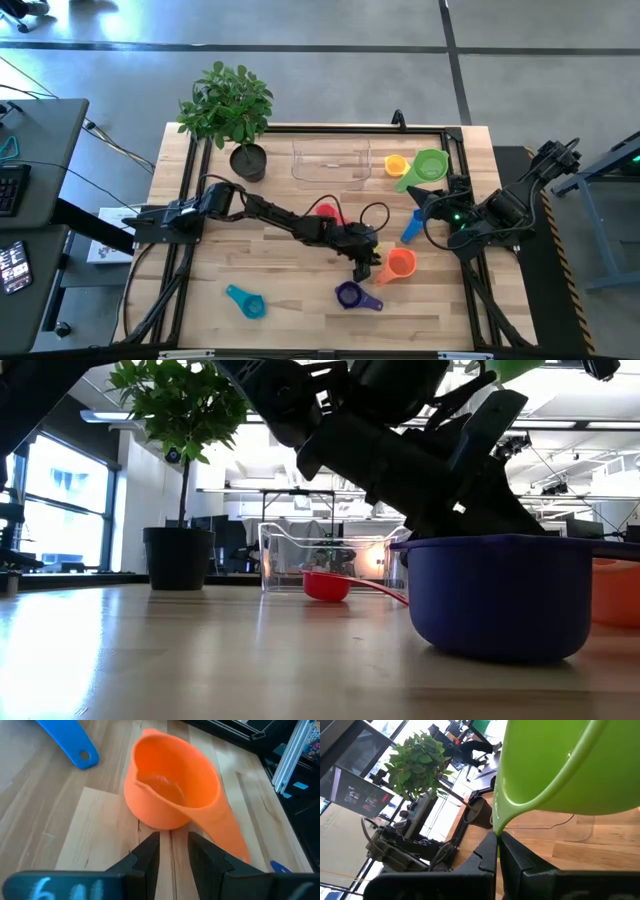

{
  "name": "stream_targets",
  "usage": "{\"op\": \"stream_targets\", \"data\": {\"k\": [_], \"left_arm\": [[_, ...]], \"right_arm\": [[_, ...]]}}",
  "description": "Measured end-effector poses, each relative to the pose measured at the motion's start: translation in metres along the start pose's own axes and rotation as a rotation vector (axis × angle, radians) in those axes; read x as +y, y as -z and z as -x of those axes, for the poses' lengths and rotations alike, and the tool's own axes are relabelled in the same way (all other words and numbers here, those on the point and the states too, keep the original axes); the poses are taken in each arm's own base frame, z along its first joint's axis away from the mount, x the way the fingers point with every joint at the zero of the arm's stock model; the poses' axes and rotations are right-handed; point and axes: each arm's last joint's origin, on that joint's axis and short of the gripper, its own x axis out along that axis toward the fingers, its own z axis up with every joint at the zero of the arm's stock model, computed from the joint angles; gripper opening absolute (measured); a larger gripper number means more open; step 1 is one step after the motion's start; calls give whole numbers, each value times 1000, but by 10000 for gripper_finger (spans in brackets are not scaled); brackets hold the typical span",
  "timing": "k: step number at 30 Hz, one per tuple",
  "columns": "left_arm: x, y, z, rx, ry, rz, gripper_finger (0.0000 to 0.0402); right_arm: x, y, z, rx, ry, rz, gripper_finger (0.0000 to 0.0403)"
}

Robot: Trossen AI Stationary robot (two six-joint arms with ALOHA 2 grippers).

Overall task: Nest measuring cups in basket
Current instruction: Stack the green measuring cup on top of the orange measuring cup

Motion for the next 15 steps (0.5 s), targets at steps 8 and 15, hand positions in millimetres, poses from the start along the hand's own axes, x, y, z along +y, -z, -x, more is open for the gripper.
{"op": "stream_targets", "data": {"k": [8, 15], "left_arm": [[-19, 7, -2, -7, 16, -32, 90], [-23, 6, -2, -32, 22, -37, 90]], "right_arm": [[0, 0, 0, 0, 0, 17, 0], [0, 0, 0, 0, 0, 16, 0]]}}
